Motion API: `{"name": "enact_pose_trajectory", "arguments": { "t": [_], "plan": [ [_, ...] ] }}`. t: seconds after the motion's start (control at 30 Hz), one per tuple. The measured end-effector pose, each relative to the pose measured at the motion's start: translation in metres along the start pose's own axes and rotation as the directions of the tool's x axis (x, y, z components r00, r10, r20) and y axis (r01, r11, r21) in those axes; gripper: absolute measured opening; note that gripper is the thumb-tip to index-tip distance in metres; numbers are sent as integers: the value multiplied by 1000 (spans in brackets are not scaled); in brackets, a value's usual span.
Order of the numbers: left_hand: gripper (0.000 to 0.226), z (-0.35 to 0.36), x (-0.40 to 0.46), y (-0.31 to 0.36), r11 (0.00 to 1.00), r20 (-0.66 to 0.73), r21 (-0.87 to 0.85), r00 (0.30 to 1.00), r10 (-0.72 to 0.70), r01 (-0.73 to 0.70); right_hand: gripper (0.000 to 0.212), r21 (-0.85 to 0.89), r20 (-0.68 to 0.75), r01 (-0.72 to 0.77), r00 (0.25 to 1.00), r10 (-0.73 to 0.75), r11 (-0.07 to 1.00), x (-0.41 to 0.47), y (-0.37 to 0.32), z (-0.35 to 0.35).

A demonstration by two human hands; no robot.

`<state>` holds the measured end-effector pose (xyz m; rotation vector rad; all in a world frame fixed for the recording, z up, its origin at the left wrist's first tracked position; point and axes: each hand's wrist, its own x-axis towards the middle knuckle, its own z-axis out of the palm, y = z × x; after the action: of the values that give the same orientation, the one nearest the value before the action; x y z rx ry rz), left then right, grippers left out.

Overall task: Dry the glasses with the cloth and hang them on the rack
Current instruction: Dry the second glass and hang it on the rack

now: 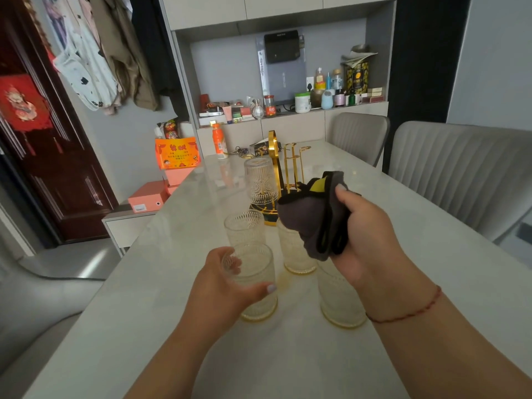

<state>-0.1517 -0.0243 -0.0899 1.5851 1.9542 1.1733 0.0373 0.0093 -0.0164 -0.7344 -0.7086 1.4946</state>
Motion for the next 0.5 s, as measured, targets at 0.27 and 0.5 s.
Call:
{"name": "enact_pose_trajectory", "arguments": {
  "t": [0.27,0.5],
  "plan": [
    [85,-8,12,20,869,-91,-483,981,-172,108,15,-268,42,166,986,-160,949,-24,29,3],
    [55,-1,-2,63,722,-92,-691,985,-147,44,18,-596,423,511,855,-300,619,-49,61,14]
  ]
}}
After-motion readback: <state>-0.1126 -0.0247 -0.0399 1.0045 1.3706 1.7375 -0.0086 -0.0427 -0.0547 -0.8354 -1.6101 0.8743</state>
